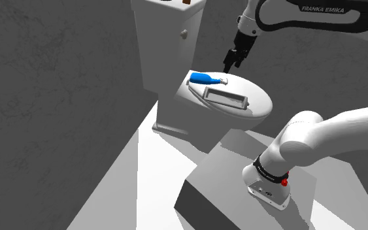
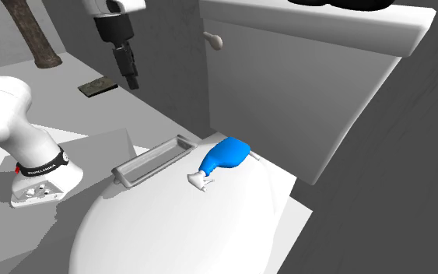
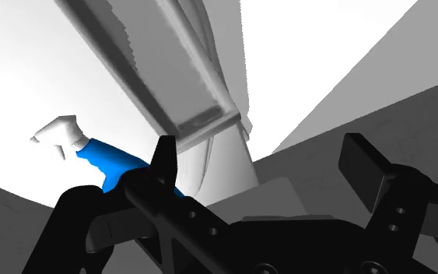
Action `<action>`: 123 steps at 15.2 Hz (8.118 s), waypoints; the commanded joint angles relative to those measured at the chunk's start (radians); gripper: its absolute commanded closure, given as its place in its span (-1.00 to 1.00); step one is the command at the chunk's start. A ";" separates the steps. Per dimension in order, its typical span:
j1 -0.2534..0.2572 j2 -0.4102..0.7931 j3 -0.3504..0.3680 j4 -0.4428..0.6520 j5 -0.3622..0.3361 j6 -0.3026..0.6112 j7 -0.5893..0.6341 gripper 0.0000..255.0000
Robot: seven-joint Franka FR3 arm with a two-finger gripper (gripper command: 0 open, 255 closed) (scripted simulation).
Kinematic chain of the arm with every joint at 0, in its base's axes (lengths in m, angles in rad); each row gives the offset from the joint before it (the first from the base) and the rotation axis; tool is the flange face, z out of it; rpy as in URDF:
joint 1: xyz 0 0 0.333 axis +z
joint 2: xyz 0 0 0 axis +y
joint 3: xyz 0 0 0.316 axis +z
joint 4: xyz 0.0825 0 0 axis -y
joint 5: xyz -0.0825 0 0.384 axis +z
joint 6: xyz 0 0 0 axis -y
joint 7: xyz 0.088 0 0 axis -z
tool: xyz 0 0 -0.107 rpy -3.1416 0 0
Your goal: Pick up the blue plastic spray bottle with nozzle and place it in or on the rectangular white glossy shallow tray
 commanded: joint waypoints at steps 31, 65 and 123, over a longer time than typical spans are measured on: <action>-0.041 0.947 -0.275 0.430 0.222 0.347 -0.768 -1.00; -0.024 0.838 -0.292 0.546 0.167 0.131 -0.743 1.00; -0.036 0.211 -0.237 -0.074 -0.105 0.158 -0.543 -1.00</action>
